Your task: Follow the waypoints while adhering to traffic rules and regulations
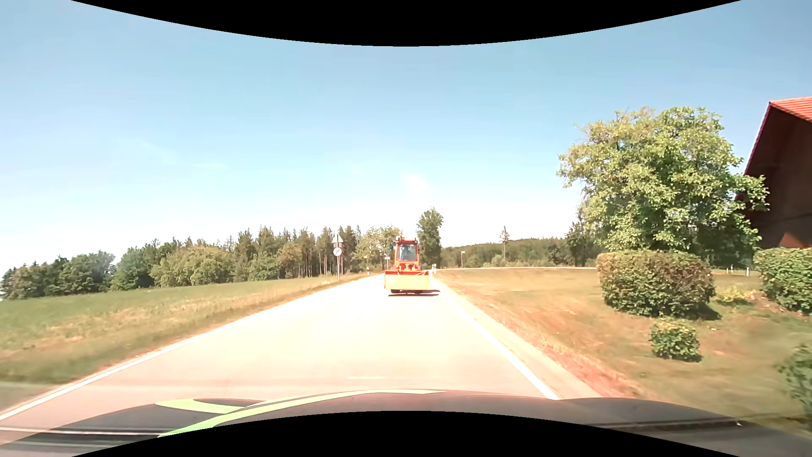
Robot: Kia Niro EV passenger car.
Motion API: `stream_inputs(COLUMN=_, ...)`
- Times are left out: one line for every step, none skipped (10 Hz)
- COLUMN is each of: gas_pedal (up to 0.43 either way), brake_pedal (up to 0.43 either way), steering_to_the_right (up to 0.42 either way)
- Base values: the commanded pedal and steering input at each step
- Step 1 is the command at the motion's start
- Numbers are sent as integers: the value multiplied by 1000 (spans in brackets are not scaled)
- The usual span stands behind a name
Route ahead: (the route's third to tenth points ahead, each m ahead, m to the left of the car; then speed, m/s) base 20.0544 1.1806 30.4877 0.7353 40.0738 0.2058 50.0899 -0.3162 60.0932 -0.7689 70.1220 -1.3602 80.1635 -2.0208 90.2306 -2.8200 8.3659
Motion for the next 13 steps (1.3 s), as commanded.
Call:
stream_inputs(gas_pedal=20, brake_pedal=0, steering_to_the_right=0)
stream_inputs(gas_pedal=20, brake_pedal=0, steering_to_the_right=1)
stream_inputs(gas_pedal=20, brake_pedal=0, steering_to_the_right=2)
stream_inputs(gas_pedal=20, brake_pedal=0, steering_to_the_right=3)
stream_inputs(gas_pedal=20, brake_pedal=0, steering_to_the_right=3)
stream_inputs(gas_pedal=20, brake_pedal=0, steering_to_the_right=3)
stream_inputs(gas_pedal=28, brake_pedal=0, steering_to_the_right=3)
stream_inputs(gas_pedal=39, brake_pedal=0, steering_to_the_right=3)
stream_inputs(gas_pedal=59, brake_pedal=0, steering_to_the_right=3)
stream_inputs(gas_pedal=79, brake_pedal=0, steering_to_the_right=3)
stream_inputs(gas_pedal=87, brake_pedal=0, steering_to_the_right=3)
stream_inputs(gas_pedal=110, brake_pedal=0, steering_to_the_right=3)
stream_inputs(gas_pedal=110, brake_pedal=0, steering_to_the_right=3)
